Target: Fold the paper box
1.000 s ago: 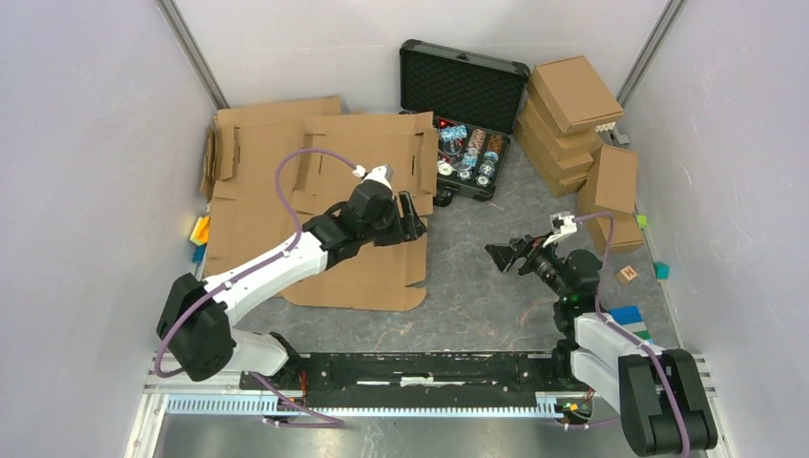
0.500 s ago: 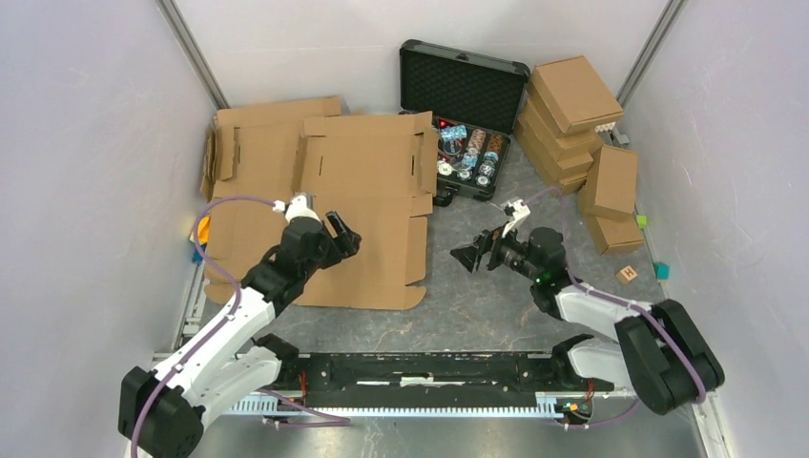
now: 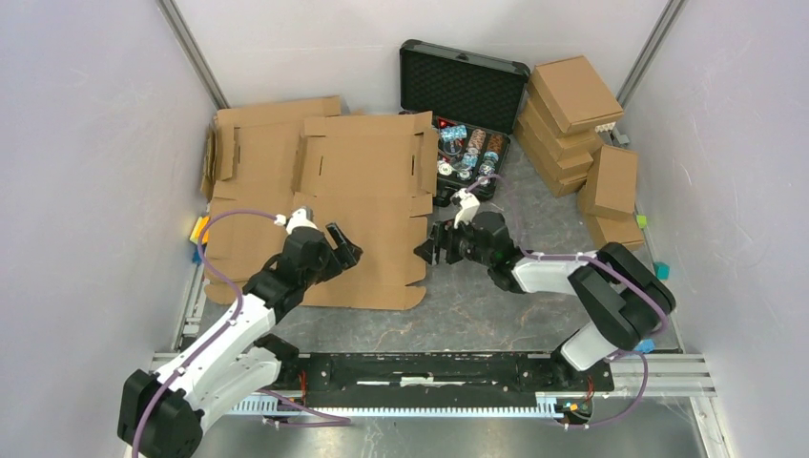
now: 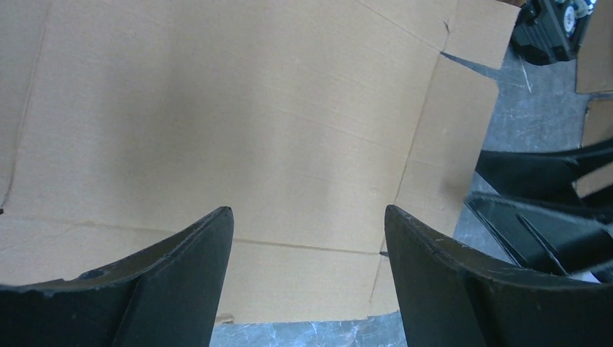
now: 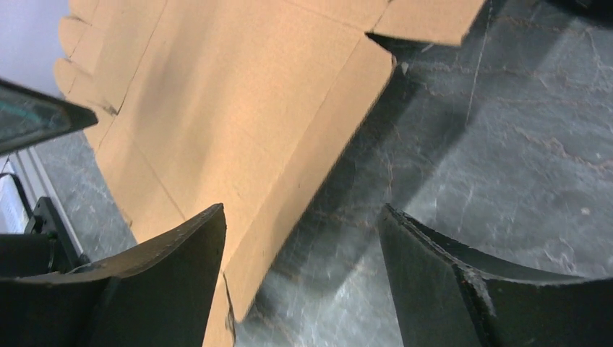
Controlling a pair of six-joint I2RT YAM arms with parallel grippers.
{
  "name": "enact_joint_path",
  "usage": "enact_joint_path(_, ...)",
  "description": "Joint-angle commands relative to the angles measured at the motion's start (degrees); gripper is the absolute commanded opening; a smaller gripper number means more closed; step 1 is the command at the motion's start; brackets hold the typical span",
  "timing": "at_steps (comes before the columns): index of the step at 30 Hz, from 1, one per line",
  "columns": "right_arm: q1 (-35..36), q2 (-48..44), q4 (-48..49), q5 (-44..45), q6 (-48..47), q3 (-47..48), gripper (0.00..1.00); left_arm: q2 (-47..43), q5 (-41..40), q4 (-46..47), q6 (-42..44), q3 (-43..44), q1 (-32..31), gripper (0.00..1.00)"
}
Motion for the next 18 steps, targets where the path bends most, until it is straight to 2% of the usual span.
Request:
enact_joint_path(1,1.6,4.6,-0.6,4.3,2.1,6.3,0.77,-2.1,1.7,-1.3,-2.7,0.4,0.2,0.84)
enact_joint_path(2,1.7,5.8,-0.7,4.4,2.3,7.3,0.74,-2.2,1.3,-2.7,-2.9,0.9,0.2,0.84)
enact_joint_path(5,1.8,8.0,-0.6,4.7,2.7,8.9,0.53,-2.0,0.9,-6.2,-3.4,2.8,0.2,0.84)
enact_joint_path(6,1.8,8.1,-0.6,4.7,2.7,9.3,0.42,-1.8,1.0,-7.0,-3.2,3.4,0.3,0.84)
enact_joint_path(7,1.7,7.8,-1.7,5.3,2.4,9.7,0.22,-1.7,1.2,-7.6,-2.7,3.9,0.3,0.84)
enact_joint_path(9,1.7,6.3,-5.1,7.3,0.6,10.8,0.02,-1.6,1.4,-8.6,-1.8,4.8,0.3,0.84)
enact_joint_path(18,-3.7,-6.3,-27.3,11.1,-12.9,13.1,0.00,-0.3,4.8,-9.2,3.0,7.2,0.3,0.84)
